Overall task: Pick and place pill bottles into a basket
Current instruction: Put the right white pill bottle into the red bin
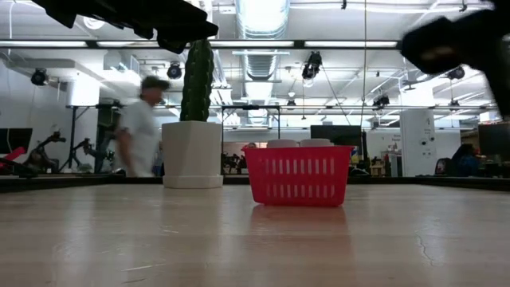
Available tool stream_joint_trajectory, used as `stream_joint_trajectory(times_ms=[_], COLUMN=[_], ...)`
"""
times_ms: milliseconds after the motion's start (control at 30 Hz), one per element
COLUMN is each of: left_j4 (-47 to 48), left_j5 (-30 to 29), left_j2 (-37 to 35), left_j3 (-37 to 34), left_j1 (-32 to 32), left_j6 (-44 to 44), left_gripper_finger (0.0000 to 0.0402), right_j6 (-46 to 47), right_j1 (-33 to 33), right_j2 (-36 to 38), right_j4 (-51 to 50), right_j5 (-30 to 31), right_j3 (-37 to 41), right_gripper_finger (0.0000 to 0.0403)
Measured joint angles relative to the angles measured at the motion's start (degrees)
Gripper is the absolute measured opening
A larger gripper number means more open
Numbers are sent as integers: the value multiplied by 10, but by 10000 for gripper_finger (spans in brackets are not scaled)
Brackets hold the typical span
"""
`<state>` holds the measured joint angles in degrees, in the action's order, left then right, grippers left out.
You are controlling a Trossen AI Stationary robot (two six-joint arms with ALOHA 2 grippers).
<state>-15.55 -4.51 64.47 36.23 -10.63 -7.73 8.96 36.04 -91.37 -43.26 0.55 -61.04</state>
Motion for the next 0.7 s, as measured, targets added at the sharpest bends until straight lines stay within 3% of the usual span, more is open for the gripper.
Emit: stream_joint_trajectory(times_ms=[267,433,700], left_j4=[0,0,0], left_j5=[0,1,4], left_j2=[0,0,0], left_j3=[0,0,0], left_j1=[0,0,0], left_j6=[0,0,-1], left_gripper_finger=[178,178,178], right_j6=[-108,-153,-199], right_j1=[-78,-116,-156], right_j2=[0,0,0], right_j4=[1,45,97], right_j5=[39,70,72], right_j3=[-77,-81,-78], right_gripper_finger=[141,141,141])
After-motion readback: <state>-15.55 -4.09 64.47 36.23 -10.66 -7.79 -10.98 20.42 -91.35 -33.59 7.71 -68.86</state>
